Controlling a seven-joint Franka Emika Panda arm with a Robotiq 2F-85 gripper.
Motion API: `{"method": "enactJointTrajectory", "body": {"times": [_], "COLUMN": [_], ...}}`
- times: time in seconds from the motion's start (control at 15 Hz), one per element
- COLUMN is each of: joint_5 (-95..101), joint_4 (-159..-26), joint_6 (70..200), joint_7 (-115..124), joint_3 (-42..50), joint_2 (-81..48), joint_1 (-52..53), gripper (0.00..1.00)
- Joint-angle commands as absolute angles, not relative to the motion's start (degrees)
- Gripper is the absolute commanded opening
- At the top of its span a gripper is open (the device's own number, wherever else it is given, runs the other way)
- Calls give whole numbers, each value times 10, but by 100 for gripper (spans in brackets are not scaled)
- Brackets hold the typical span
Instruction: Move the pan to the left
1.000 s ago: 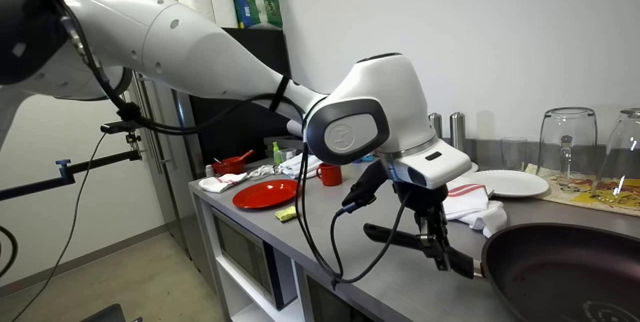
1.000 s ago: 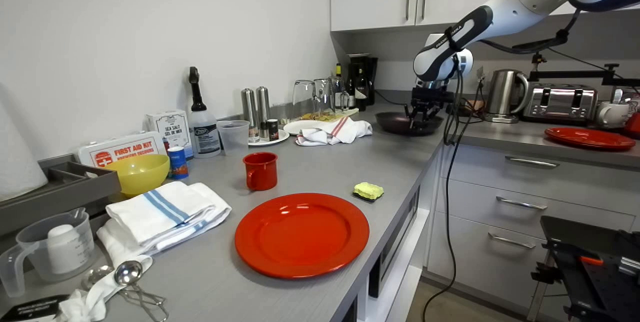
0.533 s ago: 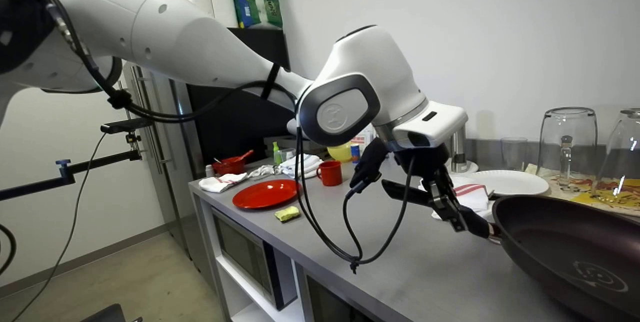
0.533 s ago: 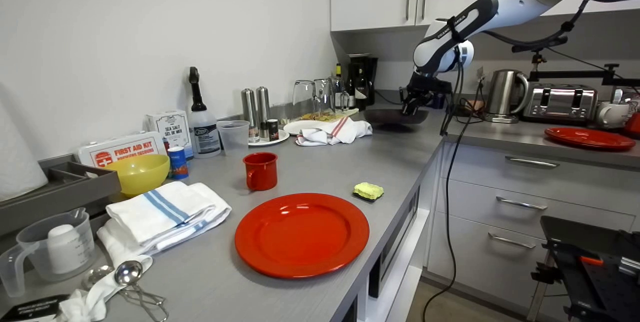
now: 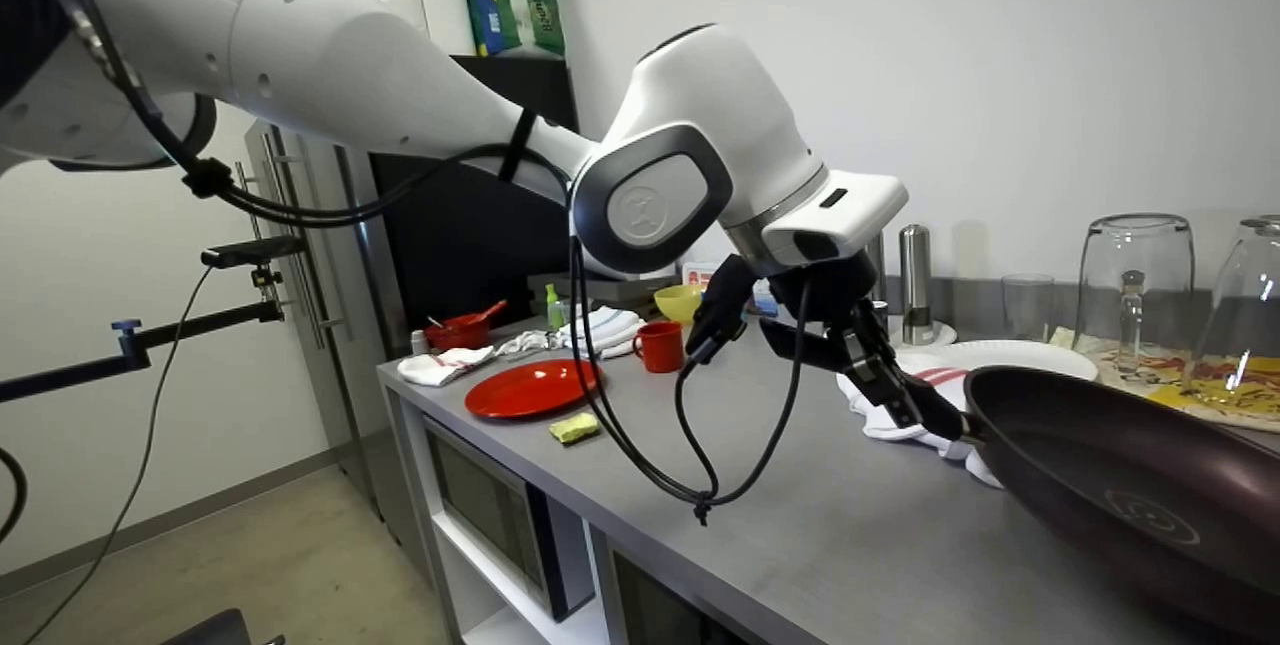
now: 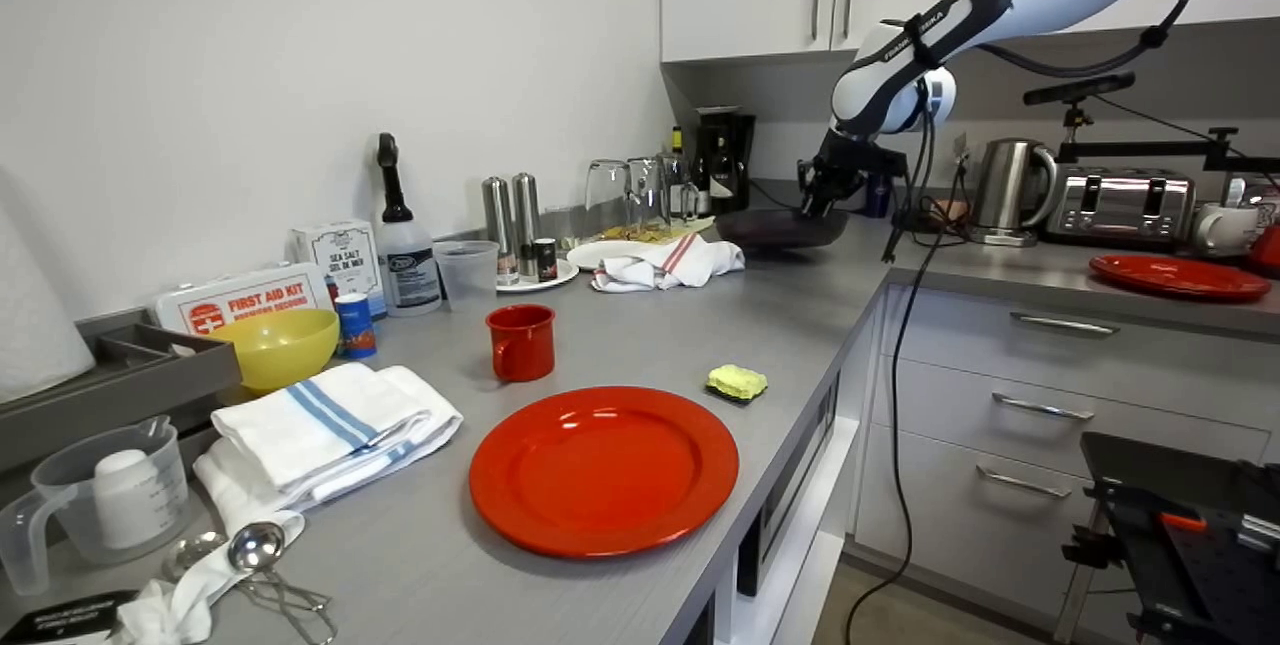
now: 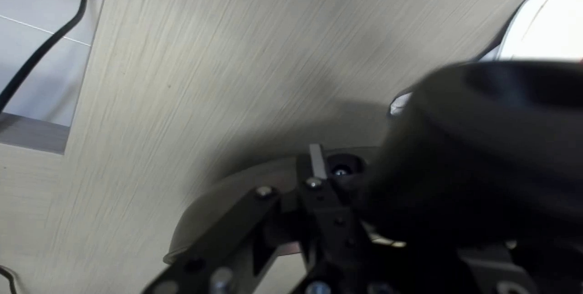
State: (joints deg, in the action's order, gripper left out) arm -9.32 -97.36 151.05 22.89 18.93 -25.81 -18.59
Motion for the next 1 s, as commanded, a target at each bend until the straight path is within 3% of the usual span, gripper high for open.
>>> {"method": "enactJointTrajectory", "body": {"times": [0.0, 0.93], "joint_5": [-84, -112], "joint_4": [-1012, -1063], "joint_6": [1555, 1562], "joint_7": [210, 76], "joint_3": [190, 148], "joint_2": [-209, -101], "joint_1": [-174, -185], "gripper": [10, 10]}}
